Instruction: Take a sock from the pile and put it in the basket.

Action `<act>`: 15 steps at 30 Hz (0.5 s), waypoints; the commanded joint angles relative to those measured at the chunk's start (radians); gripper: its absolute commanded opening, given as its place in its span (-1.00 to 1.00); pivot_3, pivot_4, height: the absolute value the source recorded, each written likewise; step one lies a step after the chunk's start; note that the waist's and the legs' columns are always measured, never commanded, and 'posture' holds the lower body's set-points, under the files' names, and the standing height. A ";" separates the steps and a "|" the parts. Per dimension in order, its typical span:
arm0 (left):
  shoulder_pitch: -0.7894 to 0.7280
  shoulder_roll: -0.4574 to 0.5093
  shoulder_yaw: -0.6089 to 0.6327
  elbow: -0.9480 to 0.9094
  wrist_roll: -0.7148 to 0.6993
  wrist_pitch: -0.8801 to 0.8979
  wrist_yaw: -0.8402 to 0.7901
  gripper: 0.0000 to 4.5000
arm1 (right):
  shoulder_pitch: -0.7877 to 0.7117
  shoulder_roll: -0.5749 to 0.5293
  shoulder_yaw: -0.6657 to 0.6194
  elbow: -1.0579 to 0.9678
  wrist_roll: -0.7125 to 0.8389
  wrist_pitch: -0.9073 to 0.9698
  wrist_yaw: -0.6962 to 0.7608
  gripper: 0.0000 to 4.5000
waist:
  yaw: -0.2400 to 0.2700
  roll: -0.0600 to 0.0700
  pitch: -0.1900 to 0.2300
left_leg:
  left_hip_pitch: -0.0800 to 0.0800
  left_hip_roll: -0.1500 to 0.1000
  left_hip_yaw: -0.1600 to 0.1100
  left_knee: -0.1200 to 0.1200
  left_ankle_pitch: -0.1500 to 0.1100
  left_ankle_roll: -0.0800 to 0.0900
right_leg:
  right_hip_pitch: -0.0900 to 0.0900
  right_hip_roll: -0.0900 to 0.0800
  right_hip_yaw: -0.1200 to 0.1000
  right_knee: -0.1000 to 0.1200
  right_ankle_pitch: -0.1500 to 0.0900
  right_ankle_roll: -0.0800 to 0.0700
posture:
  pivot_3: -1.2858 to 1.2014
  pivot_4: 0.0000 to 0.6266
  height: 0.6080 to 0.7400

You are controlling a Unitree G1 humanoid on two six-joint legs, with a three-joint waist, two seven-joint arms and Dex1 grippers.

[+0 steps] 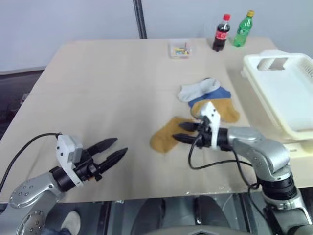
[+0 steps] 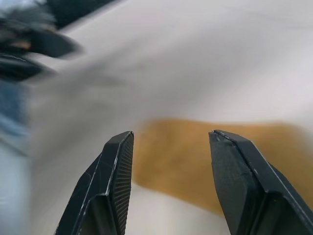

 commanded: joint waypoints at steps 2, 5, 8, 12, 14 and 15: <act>-0.015 0.003 -0.009 0.000 0.004 -0.010 -0.010 0.24 | -0.019 0.025 0.008 0.117 -0.070 -0.145 -0.049 0.14 | -0.003 0.000 0.000 | 0.000 0.001 0.000 -0.001 0.000 0.000 | 0.000 0.001 0.000 0.000 0.000 0.000 | 0.03 -0.52 1.00; -0.024 0.004 -0.011 0.005 0.008 -0.010 -0.015 0.24 | -0.010 0.027 0.064 0.187 -0.143 -0.203 -0.076 0.14 | -0.008 0.000 0.000 | 0.000 0.000 0.000 -0.001 0.000 -0.001 | 0.000 0.001 0.000 0.000 0.000 0.000 | 0.03 -0.52 1.00; -0.026 0.008 -0.006 0.006 0.007 -0.011 -0.018 0.24 | 0.016 0.034 0.078 0.177 -0.140 -0.200 -0.067 0.04 | -0.011 0.000 0.000 | -0.001 0.000 0.001 -0.001 0.002 -0.003 | -0.001 0.000 0.001 -0.001 0.000 0.000 | 0.03 -0.52 1.00; -0.017 0.011 0.005 0.007 0.008 -0.011 -0.024 0.24 | 0.074 0.017 0.053 0.087 -0.108 -0.152 -0.059 -0.56 | -0.010 0.000 0.000 | -0.001 0.000 0.000 -0.001 0.000 -0.001 | -0.001 0.000 0.001 -0.001 0.000 0.000 | 0.03 -0.52 1.00; -0.010 0.010 0.006 0.004 0.009 -0.011 -0.026 0.24 | 0.126 -0.006 0.033 -0.004 -0.064 -0.106 -0.042 -0.99 | -0.007 0.000 0.000 | -0.001 0.000 0.000 -0.001 0.000 0.000 | -0.001 0.000 0.001 -0.001 0.000 0.000 | 0.03 -0.52 1.00; -0.008 0.010 0.007 0.004 0.009 -0.012 -0.028 0.24 | 0.146 -0.014 0.027 -0.040 -0.049 -0.089 -0.042 -0.99 | -0.005 0.000 0.000 | -0.001 0.000 0.000 -0.001 0.000 0.000 | 0.000 0.000 0.001 -0.001 0.000 0.000 | 0.03 -0.52 1.00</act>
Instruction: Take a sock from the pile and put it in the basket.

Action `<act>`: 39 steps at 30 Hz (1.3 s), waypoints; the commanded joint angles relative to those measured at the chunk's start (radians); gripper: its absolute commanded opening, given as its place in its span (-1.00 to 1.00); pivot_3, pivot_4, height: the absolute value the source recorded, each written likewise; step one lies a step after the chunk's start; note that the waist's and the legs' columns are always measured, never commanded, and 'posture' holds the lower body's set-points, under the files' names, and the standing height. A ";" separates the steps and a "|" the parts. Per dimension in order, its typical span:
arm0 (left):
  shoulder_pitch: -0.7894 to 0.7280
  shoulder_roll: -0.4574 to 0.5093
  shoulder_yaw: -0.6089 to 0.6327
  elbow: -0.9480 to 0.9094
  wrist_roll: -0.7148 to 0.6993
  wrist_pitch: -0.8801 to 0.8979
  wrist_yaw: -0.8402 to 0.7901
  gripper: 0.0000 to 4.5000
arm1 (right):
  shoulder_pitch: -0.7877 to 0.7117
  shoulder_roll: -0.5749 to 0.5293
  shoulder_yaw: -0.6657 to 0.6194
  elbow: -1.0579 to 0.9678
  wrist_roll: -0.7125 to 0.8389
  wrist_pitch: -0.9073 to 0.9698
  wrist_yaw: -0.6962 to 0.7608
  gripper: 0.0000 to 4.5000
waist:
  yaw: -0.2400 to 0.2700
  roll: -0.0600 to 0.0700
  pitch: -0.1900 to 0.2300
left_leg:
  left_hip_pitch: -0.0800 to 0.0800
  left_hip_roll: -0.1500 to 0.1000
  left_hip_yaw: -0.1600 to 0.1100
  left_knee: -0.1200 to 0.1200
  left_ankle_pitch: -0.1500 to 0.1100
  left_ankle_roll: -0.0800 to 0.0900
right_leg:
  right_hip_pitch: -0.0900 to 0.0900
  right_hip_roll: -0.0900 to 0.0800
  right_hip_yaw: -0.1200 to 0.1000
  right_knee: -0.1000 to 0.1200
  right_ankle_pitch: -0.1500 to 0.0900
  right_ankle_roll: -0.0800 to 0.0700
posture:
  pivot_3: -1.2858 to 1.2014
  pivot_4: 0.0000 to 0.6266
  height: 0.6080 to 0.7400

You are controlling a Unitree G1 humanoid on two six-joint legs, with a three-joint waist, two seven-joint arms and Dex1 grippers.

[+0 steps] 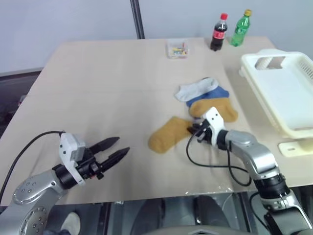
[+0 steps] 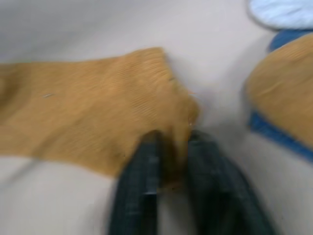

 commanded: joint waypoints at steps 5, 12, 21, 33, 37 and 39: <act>0.011 0.007 0.020 -0.014 -0.004 -0.009 -0.010 0.24 | 0.175 -0.047 -0.106 -0.281 0.136 0.233 -0.045 -0.99 | 0.010 0.000 0.000 | 0.000 0.000 0.000 0.000 0.000 0.000 | 0.000 0.000 0.000 0.000 0.000 0.000 | 0.03 -0.52 1.00; 0.005 0.020 0.026 0.003 -0.006 -0.006 -0.027 0.24 | 0.284 0.093 -0.281 -0.414 0.194 0.423 -0.251 -0.99 | 0.015 0.000 0.000 | 0.000 0.000 0.000 0.000 0.000 0.000 | 0.000 0.000 0.000 0.000 0.000 0.000 | 0.03 -0.52 1.00; -0.055 0.034 -0.010 0.036 0.010 -0.002 -0.040 0.24 | 0.278 0.343 -0.375 -0.430 0.175 0.448 -0.501 -0.99 | 0.012 0.000 0.000 | 0.002 0.000 0.000 0.000 0.000 0.000 | 0.000 0.001 0.000 0.001 0.000 0.000 | 0.03 -0.52 1.00; -0.082 0.040 -0.022 0.058 0.013 0.002 -0.060 0.24 | 0.408 0.282 -0.292 -0.560 0.258 0.498 -0.452 -0.99 | 0.007 0.000 -0.001 | 0.002 0.001 0.000 -0.001 0.000 0.000 | 0.000 0.001 0.000 0.001 0.000 0.000 | 0.03 -0.52 1.00; -0.088 0.035 -0.026 0.060 0.014 0.000 -0.063 0.24 | 0.402 0.222 -0.250 -0.563 0.266 0.472 -0.428 -0.55 | 0.005 0.000 -0.001 | 0.003 0.000 0.000 -0.001 0.000 0.000 | 0.001 0.001 0.000 0.001 0.000 0.000 | 0.03 -0.52 1.00; -0.088 0.031 -0.028 0.056 0.013 -0.001 -0.061 0.24 | 0.411 0.190 -0.248 -0.567 0.272 0.463 -0.411 -0.20 | 0.006 0.000 -0.001 | 0.003 0.001 0.000 -0.001 0.000 0.000 | 0.001 0.002 0.000 0.001 0.000 0.000 | 0.03 -0.52 1.00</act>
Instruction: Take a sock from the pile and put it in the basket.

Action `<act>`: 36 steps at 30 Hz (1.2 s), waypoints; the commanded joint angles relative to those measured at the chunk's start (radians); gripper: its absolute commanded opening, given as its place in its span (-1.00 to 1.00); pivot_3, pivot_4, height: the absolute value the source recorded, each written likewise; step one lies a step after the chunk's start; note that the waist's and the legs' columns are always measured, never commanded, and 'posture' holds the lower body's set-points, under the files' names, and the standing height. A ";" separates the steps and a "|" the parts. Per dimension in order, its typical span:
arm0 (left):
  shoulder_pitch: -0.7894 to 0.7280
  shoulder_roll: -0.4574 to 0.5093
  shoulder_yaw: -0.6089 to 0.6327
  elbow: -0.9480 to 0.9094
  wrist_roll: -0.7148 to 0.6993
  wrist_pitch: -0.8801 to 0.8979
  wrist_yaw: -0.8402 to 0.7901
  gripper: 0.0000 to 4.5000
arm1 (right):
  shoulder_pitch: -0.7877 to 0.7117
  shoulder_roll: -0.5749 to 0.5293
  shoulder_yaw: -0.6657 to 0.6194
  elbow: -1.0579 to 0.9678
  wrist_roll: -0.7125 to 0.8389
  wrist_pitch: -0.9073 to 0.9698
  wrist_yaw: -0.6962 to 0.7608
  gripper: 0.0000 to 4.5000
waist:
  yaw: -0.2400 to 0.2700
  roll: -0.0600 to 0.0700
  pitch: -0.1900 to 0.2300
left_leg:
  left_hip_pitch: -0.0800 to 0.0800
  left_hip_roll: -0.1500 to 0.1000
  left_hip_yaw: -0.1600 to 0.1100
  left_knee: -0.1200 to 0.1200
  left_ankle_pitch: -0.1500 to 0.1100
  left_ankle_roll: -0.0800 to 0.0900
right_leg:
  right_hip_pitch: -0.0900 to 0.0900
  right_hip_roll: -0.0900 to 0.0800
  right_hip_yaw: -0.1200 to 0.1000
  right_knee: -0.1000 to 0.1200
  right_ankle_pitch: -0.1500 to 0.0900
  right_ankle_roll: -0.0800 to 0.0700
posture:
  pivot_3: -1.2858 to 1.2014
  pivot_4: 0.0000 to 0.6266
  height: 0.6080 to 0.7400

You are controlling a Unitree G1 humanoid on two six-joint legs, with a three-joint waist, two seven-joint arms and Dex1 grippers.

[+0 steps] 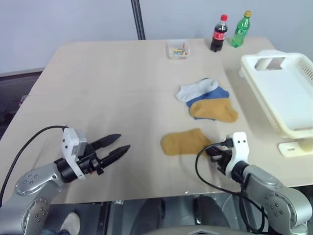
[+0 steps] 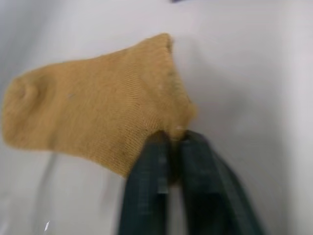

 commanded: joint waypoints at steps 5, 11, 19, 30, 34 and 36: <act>-0.010 -0.009 0.014 -0.034 -0.027 -0.007 0.008 0.24 | 0.005 -0.189 -0.089 -0.026 0.050 -0.054 0.125 -0.20 | 0.005 0.000 0.000 | 0.000 -0.001 0.000 0.000 0.000 0.000 | 0.001 -0.001 0.000 -0.001 0.000 0.000 | 0.03 -0.52 1.00; -0.058 -0.012 -0.002 -0.005 -0.023 -0.016 0.010 0.24 | -0.082 -0.388 -0.059 0.059 -0.040 -0.201 0.210 -0.20 | 0.004 0.000 0.000 | 0.001 0.000 0.000 0.001 0.000 0.000 | 0.004 0.000 -0.001 0.000 0.000 0.000 | 0.03 -0.52 1.00; -0.100 -0.044 -0.075 -0.005 0.010 -0.025 0.017 0.24 | -0.271 -0.374 -0.003 0.413 -0.254 -0.464 0.118 -0.20 | 0.004 0.000 0.000 | 0.001 -0.001 0.000 0.001 0.000 0.000 | 0.004 0.000 0.000 0.000 0.000 0.000 | 0.03 -0.52 1.00; -0.105 -0.050 -0.085 -0.017 0.013 -0.019 0.023 0.24 | -0.401 -0.241 0.049 0.631 -0.305 -0.521 0.115 -0.44 | 0.005 0.000 0.001 | 0.000 0.000 0.000 0.001 0.001 -0.001 | 0.003 0.000 0.000 0.000 0.000 0.000 | 0.03 -0.52 1.00; -0.092 -0.054 -0.086 -0.024 0.012 -0.018 0.028 0.24 | -0.390 -0.254 0.064 0.611 -0.324 -0.532 0.138 -0.99 | 0.005 0.000 0.001 | 0.000 -0.001 0.000 0.001 0.000 -0.001 | 0.003 0.000 0.000 0.000 0.000 0.000 | 0.03 -0.52 1.00; -0.089 -0.054 -0.088 -0.024 0.014 -0.021 0.028 0.24 | -0.388 -0.254 0.063 0.606 -0.330 -0.530 0.140 -0.99 | 0.005 0.000 0.001 | 0.000 -0.001 0.000 0.001 0.000 0.000 | 0.003 0.000 0.000 0.000 0.000 0.000 | 0.03 -0.52 1.00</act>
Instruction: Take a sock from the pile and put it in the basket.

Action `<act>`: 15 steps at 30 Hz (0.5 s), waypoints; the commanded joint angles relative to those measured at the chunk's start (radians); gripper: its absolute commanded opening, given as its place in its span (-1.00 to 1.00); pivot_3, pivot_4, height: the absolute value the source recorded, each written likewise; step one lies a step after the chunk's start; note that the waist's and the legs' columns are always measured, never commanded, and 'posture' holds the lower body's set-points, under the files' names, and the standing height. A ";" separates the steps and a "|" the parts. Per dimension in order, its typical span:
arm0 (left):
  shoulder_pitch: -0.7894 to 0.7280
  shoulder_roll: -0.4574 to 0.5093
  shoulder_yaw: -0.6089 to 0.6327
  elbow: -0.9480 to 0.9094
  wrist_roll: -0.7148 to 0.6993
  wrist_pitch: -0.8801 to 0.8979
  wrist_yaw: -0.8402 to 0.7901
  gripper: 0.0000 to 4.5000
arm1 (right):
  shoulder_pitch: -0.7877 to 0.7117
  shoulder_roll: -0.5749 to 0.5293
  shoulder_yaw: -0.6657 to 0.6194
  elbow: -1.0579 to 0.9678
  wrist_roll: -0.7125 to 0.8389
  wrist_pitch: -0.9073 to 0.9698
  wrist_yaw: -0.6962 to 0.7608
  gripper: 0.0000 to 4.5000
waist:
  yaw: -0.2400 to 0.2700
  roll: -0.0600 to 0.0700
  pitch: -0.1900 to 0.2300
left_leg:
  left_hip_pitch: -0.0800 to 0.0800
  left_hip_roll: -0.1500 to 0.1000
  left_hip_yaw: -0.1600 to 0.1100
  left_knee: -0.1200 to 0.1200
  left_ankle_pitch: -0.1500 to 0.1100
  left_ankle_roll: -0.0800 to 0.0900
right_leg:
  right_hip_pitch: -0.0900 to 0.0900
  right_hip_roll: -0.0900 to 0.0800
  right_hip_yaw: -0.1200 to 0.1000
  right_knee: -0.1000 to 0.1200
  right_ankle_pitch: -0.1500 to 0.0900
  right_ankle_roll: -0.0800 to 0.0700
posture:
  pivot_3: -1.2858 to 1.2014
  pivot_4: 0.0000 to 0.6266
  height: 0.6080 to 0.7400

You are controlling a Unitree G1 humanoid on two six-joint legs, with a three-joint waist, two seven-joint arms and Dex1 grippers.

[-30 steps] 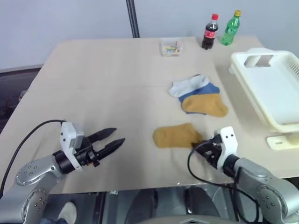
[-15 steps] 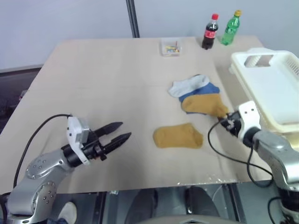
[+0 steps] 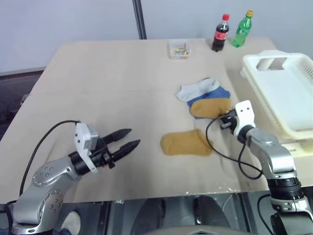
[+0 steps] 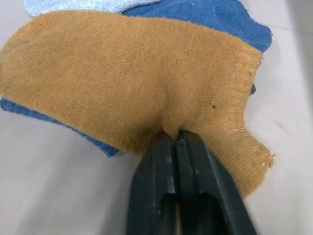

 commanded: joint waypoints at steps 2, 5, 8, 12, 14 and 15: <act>0.008 0.000 0.005 -0.029 -0.003 -0.017 0.000 0.24 | 0.007 -0.013 0.002 -0.046 -0.018 -0.015 0.011 -0.99 | 0.000 0.000 0.000 | 0.000 0.000 0.000 0.000 0.000 0.000 | 0.000 0.000 0.000 0.000 0.000 0.000 | 0.03 -0.52 1.00; 0.004 0.001 0.003 -0.026 -0.003 -0.016 0.000 0.24 | 0.005 -0.010 -0.001 -0.074 -0.015 -0.031 0.024 -0.99 | 0.000 0.000 0.000 | 0.000 0.000 0.000 0.000 0.000 0.000 | 0.000 0.000 0.000 0.000 0.000 0.000 | 0.03 -0.52 1.00; 0.006 0.006 0.002 -0.026 -0.001 -0.016 -0.003 0.24 | -0.001 -0.013 0.035 -0.149 0.022 -0.032 0.100 -0.99 | -0.002 0.000 0.000 | 0.000 0.000 0.000 0.000 0.000 0.000 | 0.000 0.000 0.000 0.000 0.000 0.000 | 0.03 -0.52 1.00; 0.002 0.010 -0.002 -0.022 0.000 -0.015 -0.007 0.24 | -0.014 -0.018 0.115 -0.234 0.062 0.017 0.184 -0.99 | -0.005 0.000 0.000 | 0.000 0.001 0.000 0.000 0.000 0.000 | 0.000 0.001 0.000 0.000 0.000 0.000 | 0.03 -0.52 1.00; 0.002 0.012 -0.001 -0.022 0.000 -0.014 -0.007 0.24 | -0.020 -0.024 0.143 -0.256 0.066 0.036 0.204 -0.99 | -0.003 0.000 0.000 | 0.000 0.001 0.000 0.000 0.000 0.000 | 0.000 0.000 0.000 0.000 0.000 0.000 | 0.03 -0.52 1.00; 0.003 0.013 0.000 -0.023 0.000 -0.013 -0.008 0.24 | -0.025 -0.026 0.157 -0.260 0.063 0.041 0.208 -0.99 | -0.002 0.000 0.000 | 0.000 0.000 0.000 0.000 0.000 0.000 | 0.000 0.000 0.000 0.000 0.000 0.000 | 0.03 -0.52 1.00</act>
